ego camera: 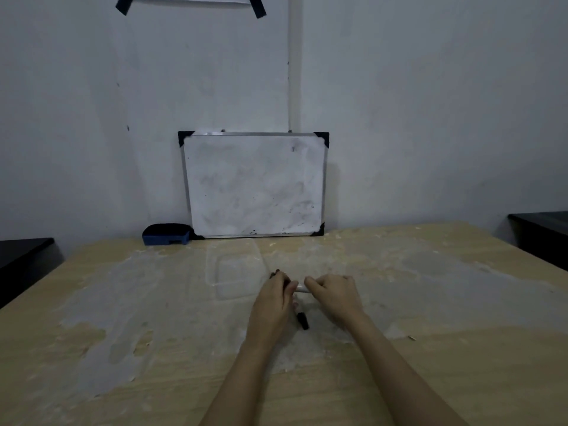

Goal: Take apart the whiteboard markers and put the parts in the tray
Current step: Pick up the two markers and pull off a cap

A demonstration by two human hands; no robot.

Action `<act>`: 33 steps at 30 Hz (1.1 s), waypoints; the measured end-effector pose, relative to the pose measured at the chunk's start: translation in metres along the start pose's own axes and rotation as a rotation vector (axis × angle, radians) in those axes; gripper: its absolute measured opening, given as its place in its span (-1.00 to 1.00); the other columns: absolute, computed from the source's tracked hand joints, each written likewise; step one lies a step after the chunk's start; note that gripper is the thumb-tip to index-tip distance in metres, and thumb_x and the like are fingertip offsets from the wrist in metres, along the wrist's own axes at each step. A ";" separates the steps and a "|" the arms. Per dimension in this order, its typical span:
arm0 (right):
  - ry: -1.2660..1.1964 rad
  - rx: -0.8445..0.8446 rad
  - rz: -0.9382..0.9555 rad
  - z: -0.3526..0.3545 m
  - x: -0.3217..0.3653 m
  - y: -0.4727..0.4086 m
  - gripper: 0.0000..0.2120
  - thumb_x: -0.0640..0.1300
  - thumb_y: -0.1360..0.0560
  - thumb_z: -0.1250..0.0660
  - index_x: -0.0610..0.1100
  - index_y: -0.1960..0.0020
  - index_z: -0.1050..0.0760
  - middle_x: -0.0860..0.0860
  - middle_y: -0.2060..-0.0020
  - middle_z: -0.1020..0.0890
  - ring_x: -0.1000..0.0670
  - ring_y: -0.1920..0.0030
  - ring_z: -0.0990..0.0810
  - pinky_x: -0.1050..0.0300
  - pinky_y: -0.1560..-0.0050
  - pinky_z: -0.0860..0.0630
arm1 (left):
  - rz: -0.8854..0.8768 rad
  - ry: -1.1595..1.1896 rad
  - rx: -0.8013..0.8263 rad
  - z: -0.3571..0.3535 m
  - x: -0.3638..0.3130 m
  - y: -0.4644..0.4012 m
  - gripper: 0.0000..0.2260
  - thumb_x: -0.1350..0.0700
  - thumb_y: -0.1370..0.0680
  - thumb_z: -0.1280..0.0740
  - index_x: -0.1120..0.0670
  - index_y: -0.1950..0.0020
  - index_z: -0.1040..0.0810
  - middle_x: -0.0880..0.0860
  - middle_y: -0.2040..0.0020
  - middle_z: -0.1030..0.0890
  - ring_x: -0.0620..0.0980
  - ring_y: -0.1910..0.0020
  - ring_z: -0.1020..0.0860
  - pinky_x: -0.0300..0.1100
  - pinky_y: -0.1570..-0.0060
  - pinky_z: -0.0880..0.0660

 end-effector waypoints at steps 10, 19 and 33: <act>0.350 -0.406 0.146 0.013 0.011 0.005 -0.52 0.05 -0.39 -0.08 -0.10 0.53 -0.61 -0.02 0.72 -0.49 -0.04 0.48 -0.50 0.05 0.14 -0.15 | 0.180 0.138 -0.054 0.009 -0.001 -0.001 -0.69 0.11 -0.62 -0.06 0.16 0.13 -0.54 0.22 0.18 -0.57 0.18 0.18 -0.54 0.05 0.12 -0.47; 0.137 -0.226 -0.008 0.012 -0.017 0.002 -0.62 0.11 -0.55 -0.04 -0.16 0.07 -0.48 -0.05 0.24 -0.42 -0.07 0.07 -0.33 0.01 0.00 -0.21 | 0.255 -0.210 0.136 0.025 0.034 0.000 -0.70 -0.04 -0.58 -0.14 0.18 0.06 -0.49 0.11 0.15 -0.57 0.07 0.16 -0.52 -0.13 0.22 -0.35; 0.244 0.004 0.018 0.014 -0.006 -0.002 -0.62 -0.32 -0.57 -0.10 -0.01 -0.31 -0.34 -0.05 -0.16 -0.51 -0.11 -0.20 -0.38 -0.16 -0.35 -0.18 | 0.233 0.231 -0.242 0.032 0.007 -0.004 -0.75 0.07 -0.58 -0.19 0.19 -0.17 -0.40 0.05 0.04 -0.49 -0.07 0.10 -0.49 -0.35 0.22 -0.49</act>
Point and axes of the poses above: each hand's wrist, its own y-axis away from the middle knuckle, its own z-axis out of the back of the hand, x = y × z, the point moved 3 cm from there along -y, towards the middle knuckle
